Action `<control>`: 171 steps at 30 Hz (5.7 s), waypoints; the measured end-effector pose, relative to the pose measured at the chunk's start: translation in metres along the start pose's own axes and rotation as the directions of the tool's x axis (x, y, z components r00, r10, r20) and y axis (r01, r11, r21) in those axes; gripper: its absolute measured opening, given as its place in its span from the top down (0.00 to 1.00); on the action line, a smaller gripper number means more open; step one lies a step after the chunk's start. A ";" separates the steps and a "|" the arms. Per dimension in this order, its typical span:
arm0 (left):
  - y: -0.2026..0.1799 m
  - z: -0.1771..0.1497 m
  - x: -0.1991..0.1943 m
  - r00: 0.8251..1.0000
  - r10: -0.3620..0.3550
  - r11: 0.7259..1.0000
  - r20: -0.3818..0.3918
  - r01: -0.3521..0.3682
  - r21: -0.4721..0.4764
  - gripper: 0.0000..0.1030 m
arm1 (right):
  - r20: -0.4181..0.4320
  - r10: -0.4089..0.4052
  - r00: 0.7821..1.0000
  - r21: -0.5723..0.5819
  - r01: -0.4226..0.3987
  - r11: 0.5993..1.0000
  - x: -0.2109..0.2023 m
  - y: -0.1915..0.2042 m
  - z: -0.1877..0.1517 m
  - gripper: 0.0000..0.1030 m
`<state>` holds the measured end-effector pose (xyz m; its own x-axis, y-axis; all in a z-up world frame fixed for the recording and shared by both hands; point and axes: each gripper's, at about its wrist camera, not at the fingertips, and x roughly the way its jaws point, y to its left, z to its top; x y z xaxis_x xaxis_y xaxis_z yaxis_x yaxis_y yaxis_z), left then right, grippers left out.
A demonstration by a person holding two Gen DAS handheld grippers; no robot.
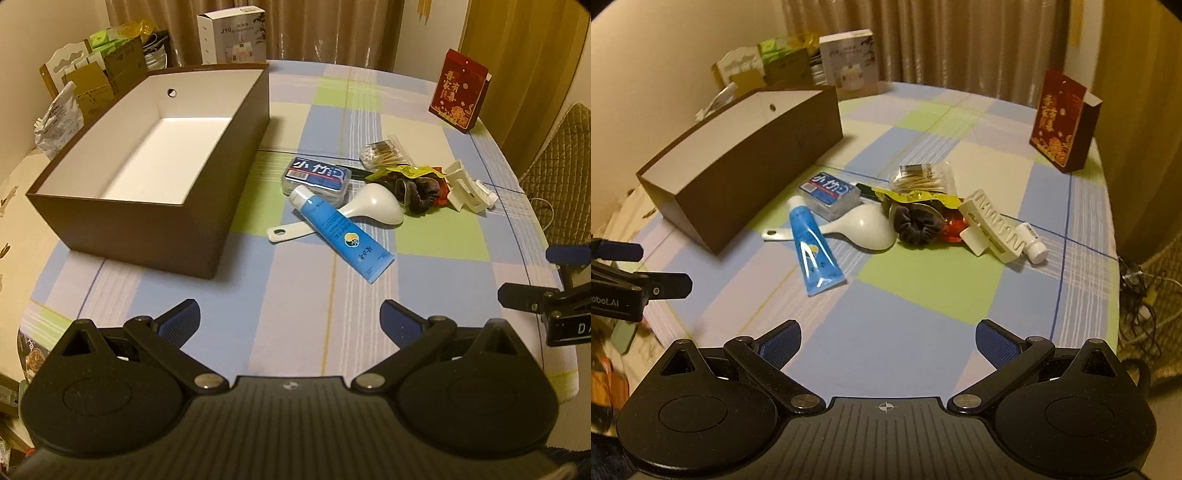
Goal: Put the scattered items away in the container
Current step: 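Move both tools toward the scattered items beside the box, then grasp the blue tube with the left tool while the right tool grasps the white hair clip, then carry both items over the box and open both tools to drop them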
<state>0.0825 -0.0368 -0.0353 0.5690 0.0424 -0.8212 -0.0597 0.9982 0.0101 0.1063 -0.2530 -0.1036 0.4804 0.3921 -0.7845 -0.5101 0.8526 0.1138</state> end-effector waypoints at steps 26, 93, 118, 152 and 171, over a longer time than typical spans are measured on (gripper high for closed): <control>-0.043 0.033 0.093 0.994 -0.064 0.993 -0.085 0.055 -0.106 0.33 | 0.028 0.074 0.997 -0.224 -0.066 0.972 0.061 -0.124 0.037 0.19; -0.018 0.019 0.120 0.989 -0.023 0.993 -0.144 0.006 -0.116 0.76 | -0.076 0.270 0.960 -0.387 -0.278 0.879 0.116 -0.112 0.079 0.70; 0.077 0.114 0.018 0.961 -0.191 0.977 0.199 0.205 -0.051 0.76 | 0.058 0.429 0.902 -0.252 -0.402 0.880 0.075 0.019 0.155 0.70; 0.237 0.142 0.132 1.000 -0.031 0.991 0.001 0.030 -0.131 0.76 | -0.336 0.236 0.912 -0.617 -0.402 0.676 0.252 0.229 0.212 0.70; 0.233 0.150 0.167 0.983 -0.054 0.995 -0.175 0.068 0.073 0.49 | -0.388 0.164 0.907 -0.680 -0.402 0.614 0.294 0.233 0.226 0.04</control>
<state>0.2866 0.2092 -0.0845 0.4191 -0.0200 -0.9077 0.0389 0.9992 -0.0040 0.2901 0.1387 -0.1704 0.0753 0.3616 -0.9293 -0.9910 0.1308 -0.0294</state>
